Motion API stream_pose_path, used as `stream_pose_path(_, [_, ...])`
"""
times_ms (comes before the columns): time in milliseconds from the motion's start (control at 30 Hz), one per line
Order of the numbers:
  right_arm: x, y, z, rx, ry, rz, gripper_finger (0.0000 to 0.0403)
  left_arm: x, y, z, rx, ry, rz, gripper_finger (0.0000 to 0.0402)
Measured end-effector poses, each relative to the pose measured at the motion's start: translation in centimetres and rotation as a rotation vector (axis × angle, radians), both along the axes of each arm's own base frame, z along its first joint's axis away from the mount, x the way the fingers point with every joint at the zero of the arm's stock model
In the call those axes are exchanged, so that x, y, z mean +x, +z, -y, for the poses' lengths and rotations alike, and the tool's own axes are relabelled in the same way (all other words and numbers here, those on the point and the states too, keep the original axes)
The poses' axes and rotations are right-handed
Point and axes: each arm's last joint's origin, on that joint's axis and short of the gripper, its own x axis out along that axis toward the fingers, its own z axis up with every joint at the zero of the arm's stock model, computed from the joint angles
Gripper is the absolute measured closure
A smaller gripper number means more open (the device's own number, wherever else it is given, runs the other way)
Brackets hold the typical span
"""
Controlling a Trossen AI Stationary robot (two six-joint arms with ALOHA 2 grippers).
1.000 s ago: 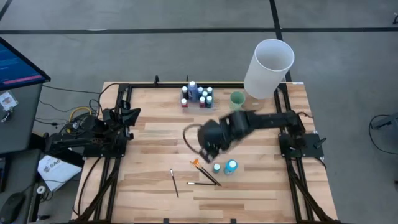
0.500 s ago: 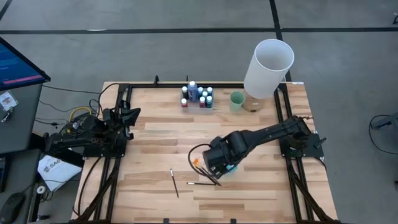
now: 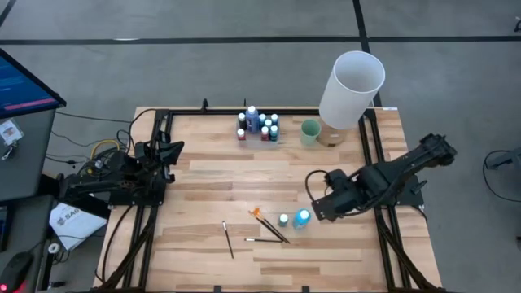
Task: Pick & Place Paint Supplies
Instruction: Put the large light blue paint bottle into the transparent bin
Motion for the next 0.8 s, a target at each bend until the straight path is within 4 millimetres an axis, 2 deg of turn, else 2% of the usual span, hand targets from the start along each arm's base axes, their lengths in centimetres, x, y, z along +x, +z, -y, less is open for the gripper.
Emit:
stream_pose_path(133, [1.2, -1.1, -0.1, 0.004, 0.043, 0.02, 0.0138, 0.0, 0.0, 0.0, 0.0, 0.0, 0.0, 0.04])
stream_pose_path(233, [2.9, -2.0, 0.2, 0.01, 0.082, 0.026, 0.0138, 0.0, 0.0, 0.0, 0.0, 0.0, 0.0, 0.04])
stream_pose_path(467, [6.1, -4.1, 1.6, 0.039, 0.136, -0.003, 0.0138, 0.0, 0.0, 0.0, 0.0, 0.0, 0.0, 0.04])
stream_pose_path(667, [7.4, -5.5, 1.9, 0.097, 0.18, -0.049, 0.0138, 0.0, 0.0, 0.0, 0.0, 0.0, 0.0, 0.04])
stream_pose_path(800, [7.6, -5.4, 1.8, 0.112, 0.187, -0.05, 0.0138, 0.0, 0.0, 0.0, 0.0, 0.0, 0.0, 0.04])
